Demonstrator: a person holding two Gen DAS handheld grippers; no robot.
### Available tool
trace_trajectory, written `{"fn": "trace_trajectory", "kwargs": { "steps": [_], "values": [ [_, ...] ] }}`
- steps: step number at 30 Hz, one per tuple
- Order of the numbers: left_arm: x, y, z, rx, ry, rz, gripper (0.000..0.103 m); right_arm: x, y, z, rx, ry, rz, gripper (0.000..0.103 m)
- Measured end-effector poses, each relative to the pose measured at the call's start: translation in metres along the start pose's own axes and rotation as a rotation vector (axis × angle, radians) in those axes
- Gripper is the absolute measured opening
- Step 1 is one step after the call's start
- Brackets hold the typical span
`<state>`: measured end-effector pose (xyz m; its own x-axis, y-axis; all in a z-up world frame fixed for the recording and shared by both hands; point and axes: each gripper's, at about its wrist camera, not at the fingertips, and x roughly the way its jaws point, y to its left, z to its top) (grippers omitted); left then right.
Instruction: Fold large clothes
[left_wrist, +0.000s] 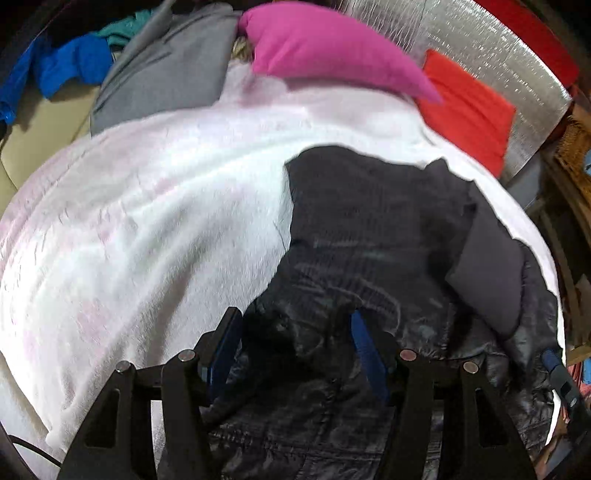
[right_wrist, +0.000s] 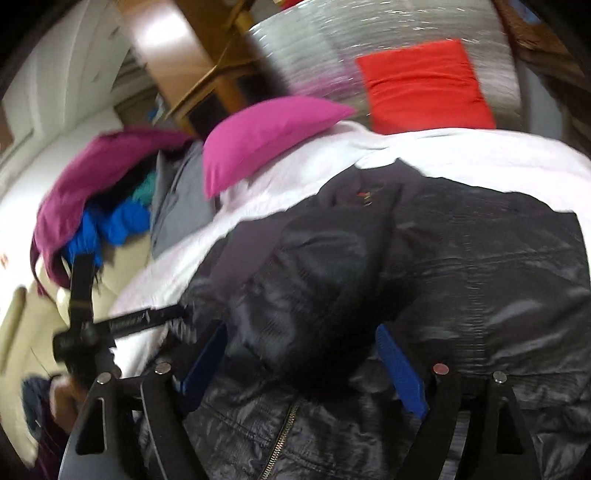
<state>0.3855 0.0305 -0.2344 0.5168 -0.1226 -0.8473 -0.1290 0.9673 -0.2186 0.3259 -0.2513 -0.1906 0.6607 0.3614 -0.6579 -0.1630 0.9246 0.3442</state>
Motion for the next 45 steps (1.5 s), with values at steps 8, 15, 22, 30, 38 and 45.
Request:
{"fn": "trace_trajectory", "kwargs": {
  "steps": [8, 15, 22, 30, 38, 45],
  "values": [
    [0.002, -0.015, -0.006, 0.058, 0.000, 0.019, 0.062, 0.030, 0.011, -0.007, -0.015, 0.005, -0.089, 0.081],
    [0.004, -0.022, -0.008, 0.088, -0.011, 0.029, 0.062, 0.020, -0.012, -0.004, 0.106, -0.037, -0.088, 0.052],
    [0.008, -0.025, -0.008, 0.093, -0.004, 0.030, 0.062, 0.008, -0.107, -0.016, 0.593, -0.016, 0.029, 0.052],
    [0.009, -0.023, -0.008, 0.088, 0.003, 0.028, 0.062, -0.024, -0.126, -0.016, 0.657, -0.027, 0.062, 0.072],
    [0.007, -0.021, -0.007, 0.077, 0.002, 0.024, 0.062, -0.028, -0.026, 0.011, 0.092, -0.127, -0.105, 0.081],
    [0.005, -0.014, -0.010, 0.079, 0.008, 0.007, 0.062, 0.038, 0.010, 0.011, -0.165, 0.023, -0.262, 0.088]
  ]
}}
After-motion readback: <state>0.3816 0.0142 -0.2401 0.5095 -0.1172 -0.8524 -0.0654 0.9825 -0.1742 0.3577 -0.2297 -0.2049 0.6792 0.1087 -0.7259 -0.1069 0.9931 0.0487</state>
